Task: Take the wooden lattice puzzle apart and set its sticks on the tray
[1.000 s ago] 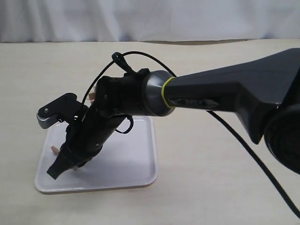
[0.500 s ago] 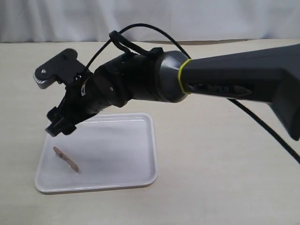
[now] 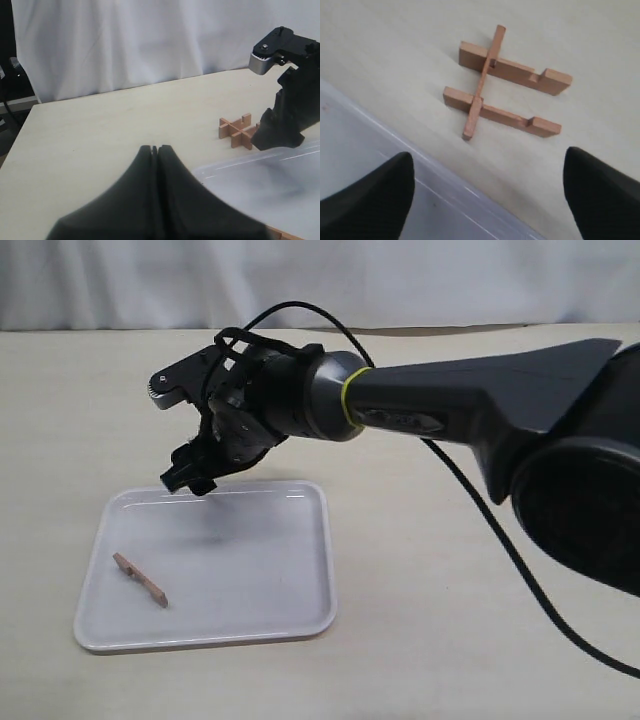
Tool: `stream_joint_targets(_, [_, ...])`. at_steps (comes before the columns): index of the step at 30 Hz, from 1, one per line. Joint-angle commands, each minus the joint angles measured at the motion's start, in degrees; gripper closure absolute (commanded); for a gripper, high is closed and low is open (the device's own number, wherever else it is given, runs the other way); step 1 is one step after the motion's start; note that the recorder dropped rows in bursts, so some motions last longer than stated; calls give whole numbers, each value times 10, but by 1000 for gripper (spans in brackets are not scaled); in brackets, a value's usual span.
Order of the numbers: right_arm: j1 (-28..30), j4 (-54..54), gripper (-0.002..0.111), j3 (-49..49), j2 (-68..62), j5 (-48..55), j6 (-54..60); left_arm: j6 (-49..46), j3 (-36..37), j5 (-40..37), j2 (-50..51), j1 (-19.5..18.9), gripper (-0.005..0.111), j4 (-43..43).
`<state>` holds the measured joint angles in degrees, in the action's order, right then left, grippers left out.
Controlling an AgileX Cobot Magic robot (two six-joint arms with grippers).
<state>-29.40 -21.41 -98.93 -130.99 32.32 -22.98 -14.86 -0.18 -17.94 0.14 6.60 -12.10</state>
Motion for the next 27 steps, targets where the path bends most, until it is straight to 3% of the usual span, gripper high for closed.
stream_joint_targets(1, [1,11,44,-34,-20,-4,-20,-3,2,5,-1,-6,107,-1])
stream_joint_targets(14, [1,-11,50,-58,-55,-11,-46,-3,2,5,-1,-6,107,-1])
stream_joint_targets(21, [1,-37,82,-58,-61,-12,-73,-3,2,5,-1,-6,107,-1])
stream_joint_targets(27, [1,-36,86,-58,-63,-14,-79,-3,2,5,-1,-6,107,-1])
